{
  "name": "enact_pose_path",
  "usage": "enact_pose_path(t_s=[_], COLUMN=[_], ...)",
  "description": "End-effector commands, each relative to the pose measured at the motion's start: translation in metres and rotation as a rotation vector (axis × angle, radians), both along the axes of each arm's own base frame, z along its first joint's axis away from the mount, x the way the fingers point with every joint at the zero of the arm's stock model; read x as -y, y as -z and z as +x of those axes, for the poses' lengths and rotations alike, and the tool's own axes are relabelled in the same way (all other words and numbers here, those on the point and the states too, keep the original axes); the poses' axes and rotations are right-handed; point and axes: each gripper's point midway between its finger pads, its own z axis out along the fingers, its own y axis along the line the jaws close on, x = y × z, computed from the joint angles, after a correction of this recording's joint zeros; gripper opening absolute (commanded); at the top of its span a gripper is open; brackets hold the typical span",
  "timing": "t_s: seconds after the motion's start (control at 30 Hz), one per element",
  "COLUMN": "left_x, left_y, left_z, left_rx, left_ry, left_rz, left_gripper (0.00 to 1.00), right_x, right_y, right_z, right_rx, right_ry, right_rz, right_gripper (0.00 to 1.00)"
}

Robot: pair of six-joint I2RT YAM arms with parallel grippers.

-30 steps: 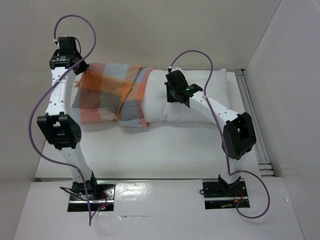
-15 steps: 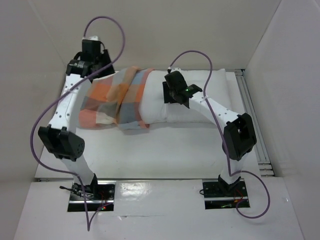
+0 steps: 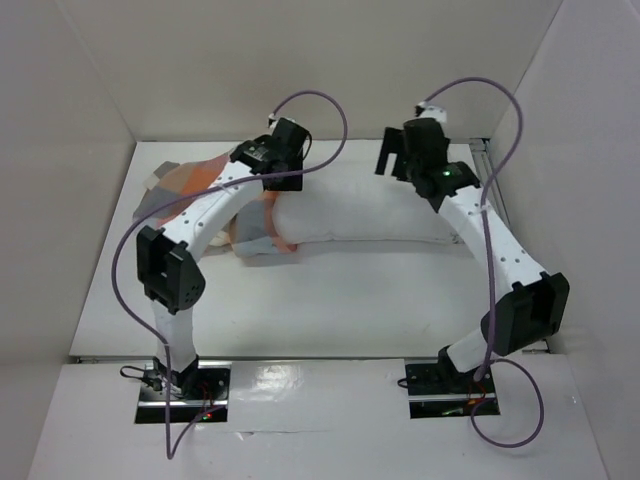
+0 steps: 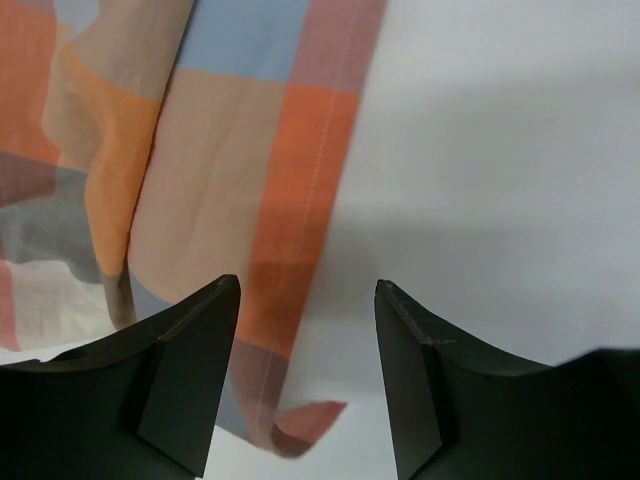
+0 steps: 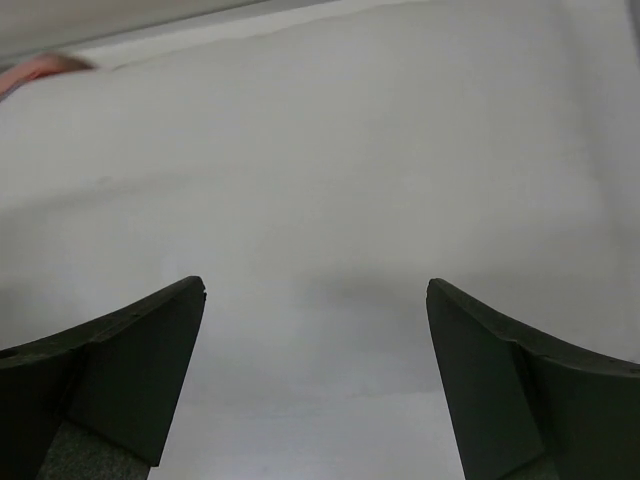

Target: Put the pillow into the pillowcase

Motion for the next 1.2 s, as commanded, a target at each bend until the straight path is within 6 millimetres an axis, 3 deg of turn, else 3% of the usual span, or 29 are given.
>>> enact_pose_path(t_s=[0.0,0.07,0.17,0.27,0.4,0.5,0.53,0.57,0.6,0.67,0.73,0.83,0.97,1.0,1.07,1.13,1.17], left_x=[-0.026,-0.029,-0.033,-0.042,-0.057,-0.050,-0.054,-0.051,-0.040,-0.028,-0.001,0.045,0.108,0.113,0.133,0.153,0.166], left_y=[0.010,0.008,0.022,0.030,0.025,0.025,0.026,0.028,0.027,0.025,0.019,-0.005,-0.059,-0.068,-0.067,-0.087,-0.080], left_z=[0.006,0.007,0.003,-0.003,-0.012,-0.010,-0.006,-0.004,-0.004,-0.005,-0.005,-0.016,-0.039,-0.044,-0.049,-0.049,-0.047], left_rx=[0.001,0.017,-0.014,-0.033,-0.038,-0.047,-0.059,-0.071,-0.095,-0.122,-0.125,-0.108,-0.037,-0.029,-0.059,-0.042,-0.065], left_ry=[-0.127,-0.156,-0.165,-0.210,-0.270,-0.224,-0.211,-0.183,-0.136,-0.071,0.043,0.216,0.413,0.433,0.501,0.560,0.578], left_rz=[0.141,0.168,0.194,0.232,0.244,0.185,0.165,0.143,0.079,0.015,-0.090,-0.237,-0.372,-0.383,-0.430,-0.523,-0.541], left_gripper=[0.69,0.71,0.71,0.69,0.66,0.52,0.42,0.15,0.02,0.00,0.00,0.00,0.00,0.00,0.00,0.00,0.00], right_x=[0.055,0.079,0.101,0.116,0.116,0.099,0.093,0.087,0.077,0.066,0.049,0.027,-0.008,-0.023,-0.040,-0.061,-0.068], right_y=[0.038,0.048,0.067,0.081,0.104,0.134,0.141,0.143,0.150,0.138,0.132,0.122,0.083,0.076,0.059,0.043,0.038], right_z=[0.001,0.003,0.005,0.009,0.013,0.015,0.019,0.020,0.017,0.019,0.017,0.016,0.003,0.000,-0.003,-0.009,-0.010], right_rx=[-0.122,-0.144,-0.182,-0.206,-0.256,-0.324,-0.333,-0.335,-0.350,-0.292,-0.267,-0.248,-0.158,-0.138,-0.097,-0.071,-0.063], right_ry=[0.131,0.201,0.266,0.312,0.298,0.228,0.195,0.168,0.125,0.093,0.046,0.001,-0.027,-0.059,-0.095,-0.142,-0.151], right_rz=[-0.011,0.002,0.013,0.015,0.011,0.060,0.074,0.097,0.132,0.170,0.198,0.205,0.179,0.191,0.224,0.242,0.254], right_gripper=[0.99,0.99,0.99,1.00,1.00,1.00,1.00,0.97,0.68,0.32,0.00,0.00,0.00,0.00,0.00,0.00,0.00])
